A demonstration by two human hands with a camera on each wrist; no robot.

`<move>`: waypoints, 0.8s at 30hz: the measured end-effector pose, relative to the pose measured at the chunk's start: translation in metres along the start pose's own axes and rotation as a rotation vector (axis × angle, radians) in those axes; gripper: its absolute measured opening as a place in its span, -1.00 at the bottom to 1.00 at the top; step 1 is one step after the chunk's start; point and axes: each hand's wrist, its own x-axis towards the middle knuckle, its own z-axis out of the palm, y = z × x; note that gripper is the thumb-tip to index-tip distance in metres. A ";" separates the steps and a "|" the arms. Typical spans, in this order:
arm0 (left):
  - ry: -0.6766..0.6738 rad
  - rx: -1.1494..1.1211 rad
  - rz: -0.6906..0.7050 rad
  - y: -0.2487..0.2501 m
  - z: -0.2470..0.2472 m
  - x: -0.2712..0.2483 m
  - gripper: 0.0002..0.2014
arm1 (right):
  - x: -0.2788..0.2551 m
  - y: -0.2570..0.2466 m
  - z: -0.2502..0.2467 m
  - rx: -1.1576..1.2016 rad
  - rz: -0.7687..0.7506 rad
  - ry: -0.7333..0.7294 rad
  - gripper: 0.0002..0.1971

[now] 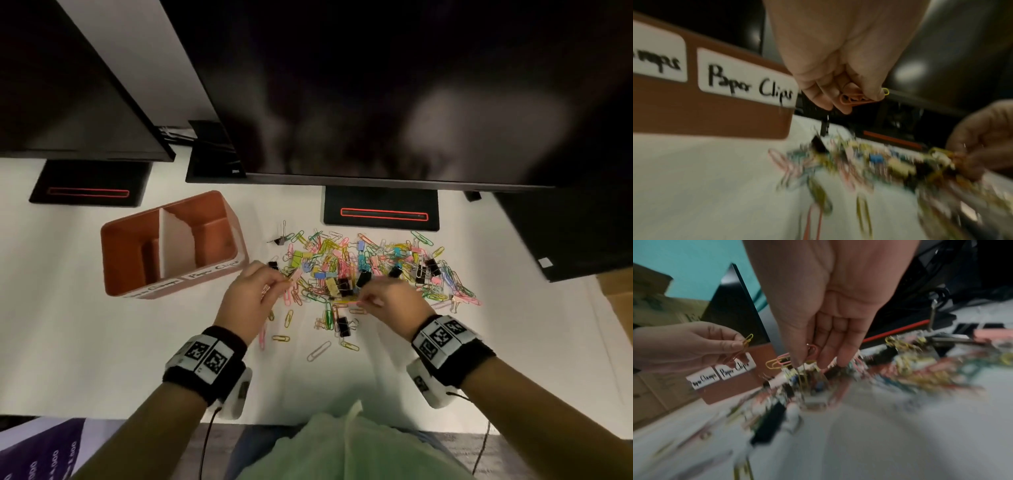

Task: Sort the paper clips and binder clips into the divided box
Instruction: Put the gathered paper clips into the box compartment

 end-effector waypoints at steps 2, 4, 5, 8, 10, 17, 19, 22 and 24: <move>0.105 -0.060 -0.046 0.008 -0.030 -0.001 -0.94 | 0.004 -0.016 -0.016 0.046 -0.044 0.040 -0.92; 0.208 -0.070 -0.102 0.009 -0.062 0.002 -0.90 | 0.016 -0.039 -0.030 0.064 -0.109 0.081 -0.93; 0.247 -0.060 -0.130 0.007 -0.077 0.005 -0.90 | 0.025 -0.053 -0.036 0.069 -0.138 0.089 -0.92; 0.283 0.002 -0.210 -0.010 -0.112 0.017 -0.88 | 0.061 -0.102 -0.040 0.130 -0.188 0.111 -0.91; 0.276 0.008 -0.280 -0.029 -0.123 0.029 -0.86 | 0.091 -0.136 -0.034 0.152 -0.219 0.159 -0.94; 0.180 0.122 -0.284 -0.066 -0.144 0.048 -0.76 | 0.168 -0.213 0.007 0.246 -0.042 0.081 -0.78; 0.229 0.095 -0.202 -0.059 -0.150 0.038 -0.76 | 0.167 -0.212 0.012 0.275 -0.013 0.048 -0.67; 0.143 0.005 -0.032 -0.051 -0.145 0.011 -0.82 | 0.143 -0.192 0.012 0.286 -0.062 0.147 -0.73; -0.006 -0.040 0.034 -0.052 -0.129 -0.008 -0.83 | 0.118 -0.168 0.014 0.255 -0.031 0.141 -0.77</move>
